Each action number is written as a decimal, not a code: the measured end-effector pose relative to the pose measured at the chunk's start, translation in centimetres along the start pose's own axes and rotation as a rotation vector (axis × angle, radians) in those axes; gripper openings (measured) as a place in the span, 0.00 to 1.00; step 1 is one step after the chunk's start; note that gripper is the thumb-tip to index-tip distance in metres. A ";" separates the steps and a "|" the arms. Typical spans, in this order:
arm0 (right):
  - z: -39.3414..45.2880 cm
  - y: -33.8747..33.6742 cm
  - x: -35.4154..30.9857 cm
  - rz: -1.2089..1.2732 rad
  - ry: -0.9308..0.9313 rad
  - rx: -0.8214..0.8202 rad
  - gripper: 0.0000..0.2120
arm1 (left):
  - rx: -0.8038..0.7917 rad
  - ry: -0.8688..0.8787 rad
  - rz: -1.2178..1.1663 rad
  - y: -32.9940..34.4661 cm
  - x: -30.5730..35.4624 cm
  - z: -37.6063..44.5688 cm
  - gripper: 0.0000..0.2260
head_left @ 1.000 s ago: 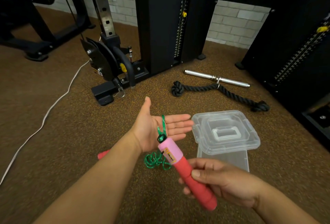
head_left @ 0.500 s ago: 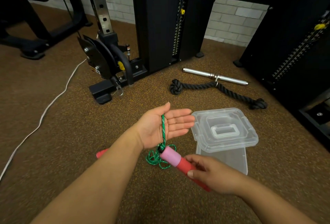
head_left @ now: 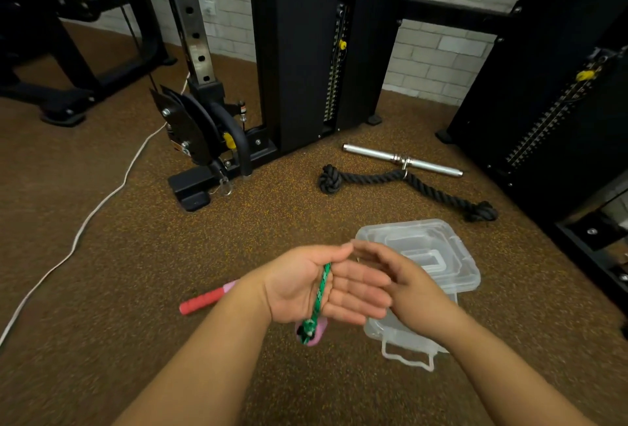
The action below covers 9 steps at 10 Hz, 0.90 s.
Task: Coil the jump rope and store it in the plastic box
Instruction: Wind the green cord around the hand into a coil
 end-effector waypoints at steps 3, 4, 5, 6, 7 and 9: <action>-0.4 3.1 -0.1 0.173 0.123 -0.385 0.37 | -0.063 -0.046 0.149 1.2 -1.0 -1.0 0.25; 0.2 1.1 0.0 0.026 0.006 -0.159 0.16 | 0.009 -0.048 0.140 0.4 -1.0 -1.8 0.25; 0.1 -0.8 -0.1 0.150 -0.053 0.037 0.09 | 0.102 -0.002 0.106 -0.4 -0.6 -2.4 0.24; -0.4 -0.6 0.7 0.223 -0.040 0.121 0.11 | 0.168 0.081 0.045 -0.7 0.2 -2.7 0.23; -1.0 1.1 1.8 0.039 0.003 0.071 0.13 | 0.225 0.144 -0.026 -0.7 0.7 -2.4 0.24; -2.1 3.9 2.7 -0.888 -0.208 -0.138 0.12 | 0.412 0.237 -0.111 -1.8 0.6 -1.3 0.28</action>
Point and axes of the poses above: each hand's wrist, its own z-axis towards the middle knuckle, its own y-axis out of the palm, x = y × z, the point moved 2 cm from there along z, towards the middle knuckle, and after that the axes turned 11 degrees about z, right-handed, at the moved point
